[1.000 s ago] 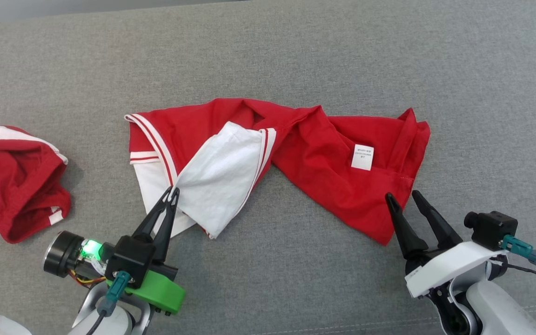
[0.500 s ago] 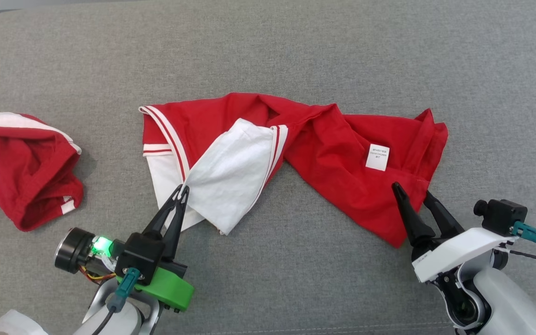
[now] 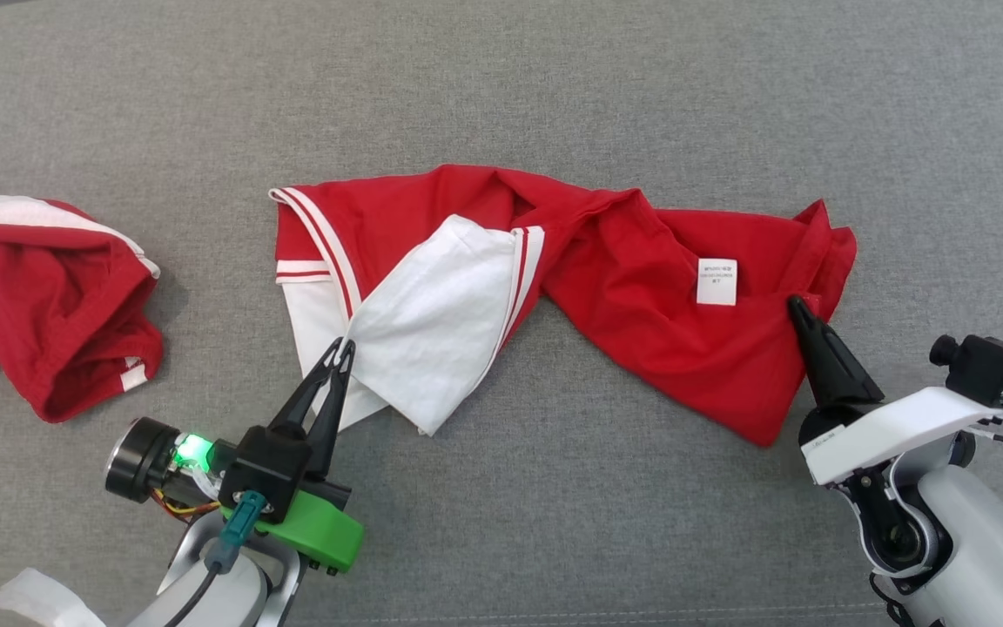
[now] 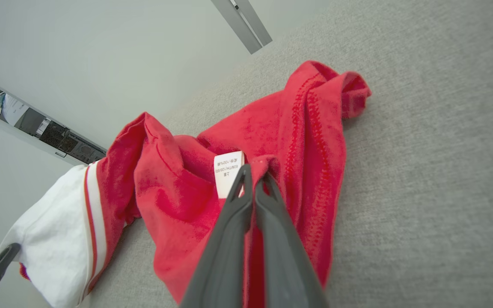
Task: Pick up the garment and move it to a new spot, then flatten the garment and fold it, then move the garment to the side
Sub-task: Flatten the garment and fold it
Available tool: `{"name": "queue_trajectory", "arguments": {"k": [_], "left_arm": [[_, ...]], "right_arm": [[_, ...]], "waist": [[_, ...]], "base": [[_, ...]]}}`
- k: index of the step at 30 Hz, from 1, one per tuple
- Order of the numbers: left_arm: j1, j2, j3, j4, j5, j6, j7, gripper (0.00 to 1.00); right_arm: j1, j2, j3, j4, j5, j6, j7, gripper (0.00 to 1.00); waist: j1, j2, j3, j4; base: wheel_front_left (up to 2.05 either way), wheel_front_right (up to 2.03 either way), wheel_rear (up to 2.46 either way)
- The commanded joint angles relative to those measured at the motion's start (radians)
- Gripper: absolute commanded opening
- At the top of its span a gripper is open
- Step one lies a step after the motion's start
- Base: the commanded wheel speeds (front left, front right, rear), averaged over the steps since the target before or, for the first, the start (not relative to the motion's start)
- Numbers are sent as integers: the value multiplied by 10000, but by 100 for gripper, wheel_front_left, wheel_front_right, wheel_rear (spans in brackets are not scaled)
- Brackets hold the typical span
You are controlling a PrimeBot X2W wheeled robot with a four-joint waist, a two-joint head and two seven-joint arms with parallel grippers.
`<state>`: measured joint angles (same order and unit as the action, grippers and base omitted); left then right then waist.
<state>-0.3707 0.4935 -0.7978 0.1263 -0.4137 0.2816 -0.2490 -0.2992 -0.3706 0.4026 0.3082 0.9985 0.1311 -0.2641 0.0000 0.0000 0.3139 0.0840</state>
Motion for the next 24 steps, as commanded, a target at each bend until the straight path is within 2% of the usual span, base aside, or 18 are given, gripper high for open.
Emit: {"name": "queue_trajectory", "arguments": {"k": [1, 5, 7, 11, 14, 19, 22, 24], "left_arm": [[-150, 47, 70, 26, 53, 17, -76, 0], [-142, 242, 368, -279, 31, 175, -100, 0], [-199, 559, 572, -645, 179, 278, -125, 0], [-452, 1531, 1008, -1767, 602, 512, -23, 0], [-818, 2523, 1452, -2782, 961, 640, 337, 0], [-1574, 4001, 2318, -4088, 1139, 485, 1082, 0], [-2246, 4726, 2797, -4538, 1152, 165, 1426, 0], [-2802, 5012, 3003, -4709, 1154, -148, 1622, 0]], "right_arm": [[-4, -107, -104, -192, 89, -8, -3, 0], [245, -365, -452, -1067, -89, -6, -2, 0], [413, -550, -710, -1746, -120, -6, -2, 0], [627, -1203, -1335, -3274, -437, -6, -2, 0], [700, -1784, -1790, -4255, -809, -3, -2, 0], [443, -2682, -2341, -5095, -1033, -5, -2, 0], [129, -3161, -2679, -5359, -936, -5, -2, 0], [-254, -3479, -2785, -5418, -842, -5, -2, 0]], "waist": [[0, 0, -25, -16], [0, 0, -157, -80], [0, 0, -250, -121], [0, 0, -444, -265], [0, 0, -613, -394], [0, 0, -794, -558], [0, 0, -766, -618], [0, 0, -652, -647]], "base": [[0, 0, 0], [0, 0, 0], [0, 0, 0], [0, 0, 0], [0, 0, 0], [0, 0, 0], [0, 0, 0], [0, 0, 0]]}}
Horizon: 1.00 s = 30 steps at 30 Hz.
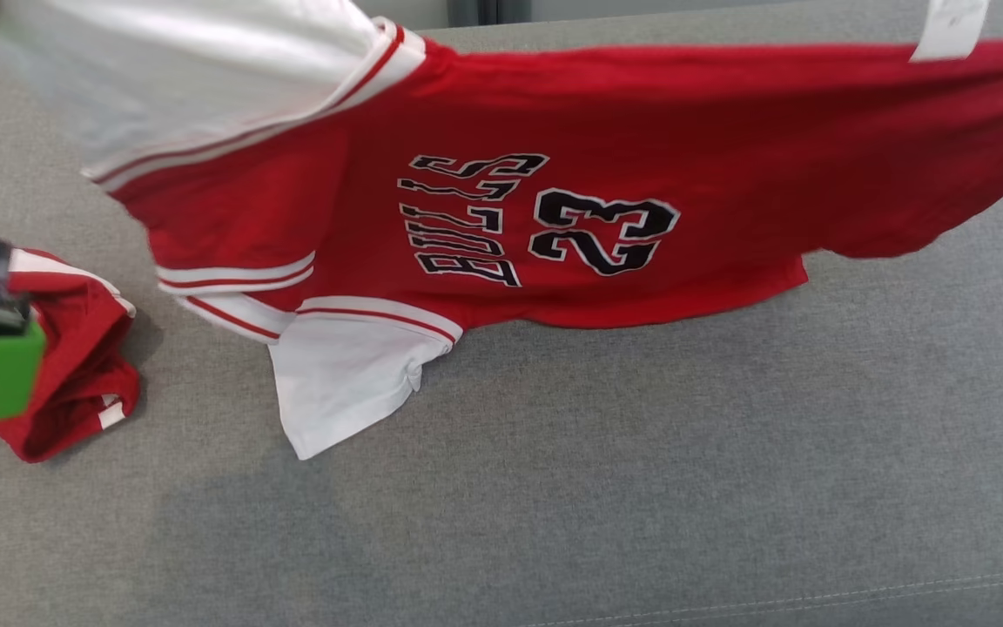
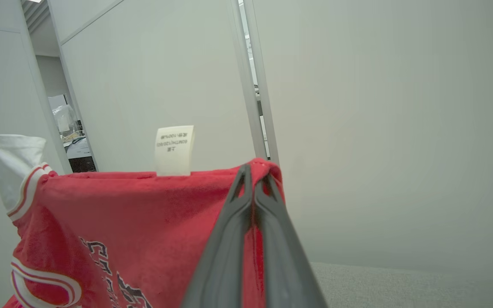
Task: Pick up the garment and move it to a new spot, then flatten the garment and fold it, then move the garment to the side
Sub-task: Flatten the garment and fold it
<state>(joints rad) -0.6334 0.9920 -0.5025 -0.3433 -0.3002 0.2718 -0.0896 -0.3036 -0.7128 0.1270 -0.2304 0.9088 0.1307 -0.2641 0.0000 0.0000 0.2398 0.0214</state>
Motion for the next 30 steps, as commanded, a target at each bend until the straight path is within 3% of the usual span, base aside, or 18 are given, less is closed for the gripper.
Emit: {"name": "queue_trajectory", "arguments": {"k": [1, 3, 9, 13, 16, 19, 24, 30], "left_arm": [[-415, 100, 73, -94, 49, -183, 160, 0], [-1132, 169, 117, -111, 116, -562, 394, 0], [-3702, -565, -160, 1198, 382, -1929, 566, 0], [-5933, -1489, -760, 2963, 672, -3227, 601, 0], [-7685, -2196, -1228, 4474, 977, -3756, 550, 0], [-9634, -2743, -1574, 6168, 1380, -3922, 233, 0], [-12654, -3553, -1918, 8295, 2502, -3920, -807, 0], [-14494, -4460, -1824, 9389, 3030, -3093, -1730, 0]], "right_arm": [[-435, -171, -20, -48, 149, -1, -2, 0], [-1099, -478, 117, 85, 344, -1, -2, 0], [-3773, -1353, 1095, 1224, 199, -2, 356, 0], [-6095, -1175, 2112, 2417, 70, -2, 991, 0], [-7863, -922, 2843, 3468, -188, -6, 1344, 0], [-9707, -433, 3501, 4726, -802, -6, 1253, 0], [-12175, 310, 3770, 6627, -2043, -7, 353, 0], [-13797, 353, 3669, 7214, -3526, -7, -20, 0]], "waist": [[0, 0, 155, -29], [0, 0, 362, -48], [0, 0, 1256, 104], [0, 0, 2069, 173], [0, 0, 2715, 155], [0, 0, 3435, -101], [0, 0, 4468, -450], [0, 0, 5464, 7]], "base": [[0, 0, 0], [0, 0, 0], [0, 0, 0], [0, 0, 0], [0, 0, 0], [0, 0, 0], [0, 0, 0], [0, 0, 0]]}}
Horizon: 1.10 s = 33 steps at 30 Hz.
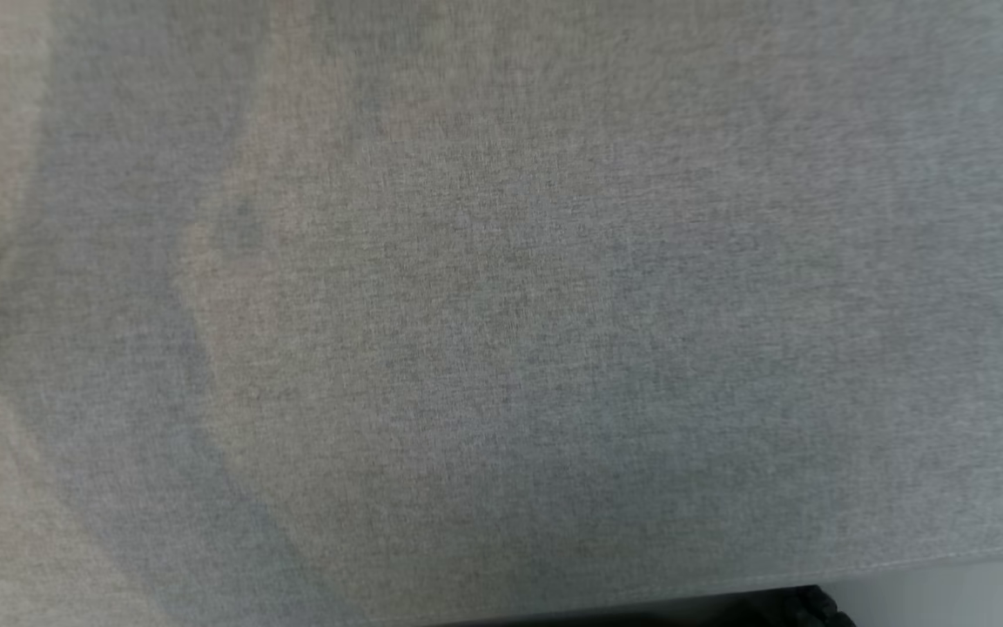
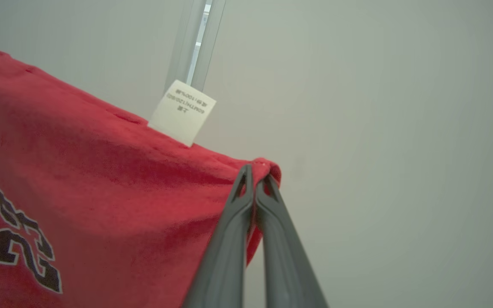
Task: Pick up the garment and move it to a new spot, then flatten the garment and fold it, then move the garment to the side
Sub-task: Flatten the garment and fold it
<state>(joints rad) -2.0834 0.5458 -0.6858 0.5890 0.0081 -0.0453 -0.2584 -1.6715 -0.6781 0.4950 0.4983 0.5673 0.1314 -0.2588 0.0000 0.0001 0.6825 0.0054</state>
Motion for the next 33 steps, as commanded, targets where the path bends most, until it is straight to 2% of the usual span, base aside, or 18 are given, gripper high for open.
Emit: {"name": "queue_trajectory", "arguments": {"k": [1, 6, 9, 12, 16, 22, 26, 33], "left_arm": [[13, -105, 11, -126, -73, 152, -56, 0], [1692, 78, 61, -1557, -427, 717, -48, 0], [3198, 249, 117, -2564, -618, 1228, -57, 0], [4980, 385, 17, -3654, -696, 1753, -56, 0], [7248, 838, -122, -5085, -773, 2361, -57, 0], [10672, 1834, -242, -6494, -1370, 2992, -60, 0], [12991, 2613, -283, -7179, -1900, 3580, -60, 0], [16188, 3219, -488, -8209, -2807, 4711, -58, 0]], "right_arm": [[-239, -65, -44, -328, -258, -15, -73, 0], [663, -317, -63, -850, -750, -15, -60, 0], [1437, -486, -259, -956, -782, -16, -63, 0], [2538, -549, -605, -1104, -668, -15, -63, 0], [4148, -593, -1275, -1531, -403, -16, -65, 0], [7175, -299, -2000, -2502, -162, -15, -64, 0], [9137, 210, -2317, -3043, -243, -15, -65, 0], [11533, 764, -2638, -3655, -382, -16, -65, 0]], "waist": [[0, -1, 1235, 329], [0, -1, 1643, 935], [0, -1, 1557, 1282], [0, -1, 1205, 1560], [0, -1, 398, 1736], [0, -1, -1179, 1442], [0, -1, -2113, 1086], [0, -1, -3343, 626]], "base": [[0, 0, 0], [0, 0, 0], [0, 0, 0], [0, 0, 0], [0, 0, 0], [0, 0, 0], [0, 0, 0], [0, 0, 0]]}}
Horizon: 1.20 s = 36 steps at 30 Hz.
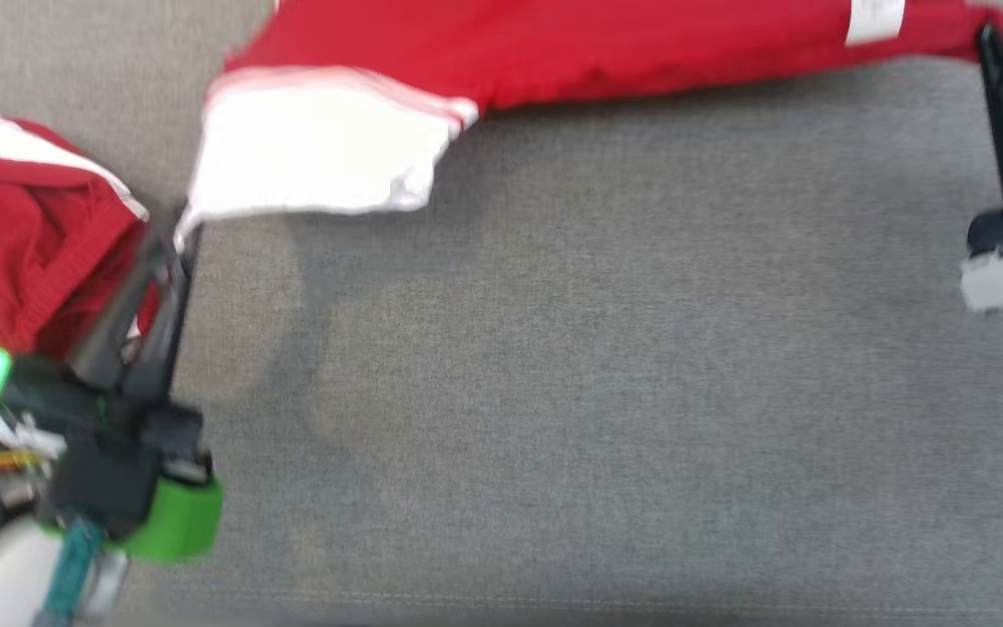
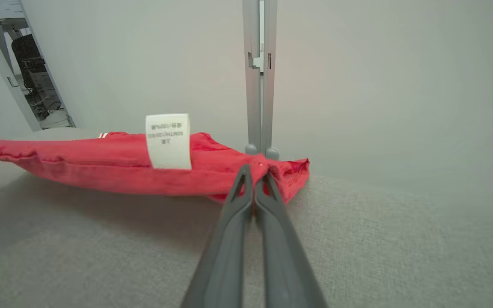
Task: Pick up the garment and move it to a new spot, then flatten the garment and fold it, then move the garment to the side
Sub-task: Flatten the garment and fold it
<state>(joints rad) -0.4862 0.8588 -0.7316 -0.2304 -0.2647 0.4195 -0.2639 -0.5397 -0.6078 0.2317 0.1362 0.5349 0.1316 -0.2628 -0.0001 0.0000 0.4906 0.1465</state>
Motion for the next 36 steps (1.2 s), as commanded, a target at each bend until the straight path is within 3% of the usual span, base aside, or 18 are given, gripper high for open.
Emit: {"name": "queue_trajectory", "arguments": {"k": [1, 6, 13, 18, 22, 28, 36], "left_arm": [[589, 139, -113, -187, -164, 190, -4, 0], [1907, 482, -457, -786, -370, 588, 207, 0], [2677, 846, -926, -1704, -378, 698, 853, 0], [2686, 756, -1054, -1901, -564, 599, 1322, 0], [2210, 464, -942, -1534, -754, 481, 1467, 0], [1242, -93, -877, -351, -832, -95, 1422, 0], [-897, -911, -1107, 1728, -461, -1540, 1313, 0]], "right_arm": [[562, 123, -99, -129, -107, -18, -25, 0], [2141, 315, -669, -599, -229, -18, -25, 0], [3956, 510, -1232, -1388, -463, -18, -25, 0], [4448, 614, -1147, -1417, -530, -18, -25, 0], [3922, 701, -742, -804, -400, -18, -27, 0], [2852, 910, -165, 401, -188, -18, -25, 0], [1440, 891, 196, 1866, -242, -18, -25, 0]], "waist": [[1, 0, -1609, -831], [1, 0, -2209, -951], [1, 0, -2582, -1089], [1, 0, -2589, -1236], [1, 0, -2437, -1360], [1, 0, -2020, -1329], [1, 0, -1328, -1067]], "base": [[0, 0, 0], [0, 0, 0], [0, 0, 0], [0, 0, 0], [0, 0, 0], [0, 0, 0], [0, 0, 0]]}}
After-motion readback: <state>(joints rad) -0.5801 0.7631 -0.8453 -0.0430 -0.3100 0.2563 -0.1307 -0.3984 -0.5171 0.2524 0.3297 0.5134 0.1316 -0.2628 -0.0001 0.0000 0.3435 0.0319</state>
